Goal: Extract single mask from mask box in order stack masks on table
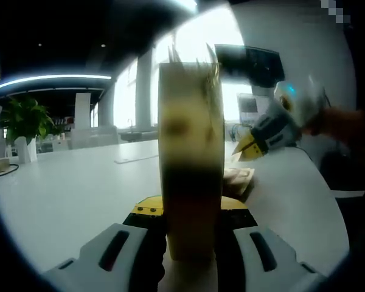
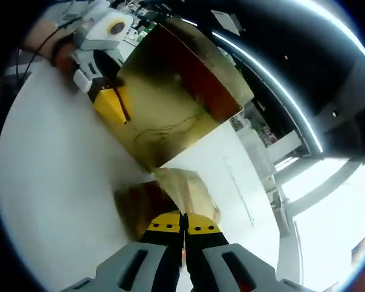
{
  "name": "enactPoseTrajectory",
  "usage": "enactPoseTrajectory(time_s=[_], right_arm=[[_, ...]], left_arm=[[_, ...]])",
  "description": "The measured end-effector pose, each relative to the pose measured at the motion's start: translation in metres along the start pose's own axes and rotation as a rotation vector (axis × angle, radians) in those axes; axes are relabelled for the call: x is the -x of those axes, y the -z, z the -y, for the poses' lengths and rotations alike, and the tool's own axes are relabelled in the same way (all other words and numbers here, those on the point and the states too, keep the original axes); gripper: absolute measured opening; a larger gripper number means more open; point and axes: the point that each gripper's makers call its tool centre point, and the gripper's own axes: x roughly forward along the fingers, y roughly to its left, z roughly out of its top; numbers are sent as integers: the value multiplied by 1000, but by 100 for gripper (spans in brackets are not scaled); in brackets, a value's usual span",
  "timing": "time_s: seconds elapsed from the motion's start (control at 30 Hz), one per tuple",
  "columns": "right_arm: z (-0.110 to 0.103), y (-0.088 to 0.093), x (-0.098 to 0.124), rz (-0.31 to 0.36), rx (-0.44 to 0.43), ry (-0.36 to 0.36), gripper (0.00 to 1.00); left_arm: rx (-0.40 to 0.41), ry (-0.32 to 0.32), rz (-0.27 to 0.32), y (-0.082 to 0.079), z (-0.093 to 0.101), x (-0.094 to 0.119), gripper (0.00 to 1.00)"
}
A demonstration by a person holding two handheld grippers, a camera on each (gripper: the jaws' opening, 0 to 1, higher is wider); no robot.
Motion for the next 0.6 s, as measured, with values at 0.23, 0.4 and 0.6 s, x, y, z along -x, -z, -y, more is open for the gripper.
enactPoseTrajectory(time_s=[0.23,0.4,0.6], right_arm=[[-10,5,-1,-4,-14,-19,0],[-17,9,0,-10,8,-35,0],[-21,16,-2,-21,5,-47,1]], left_arm=[[2,-5,2,-1,-1,0,20],[3,-4,2,-1,-1,0,20],[4,-3,2,-1,1,0,20]])
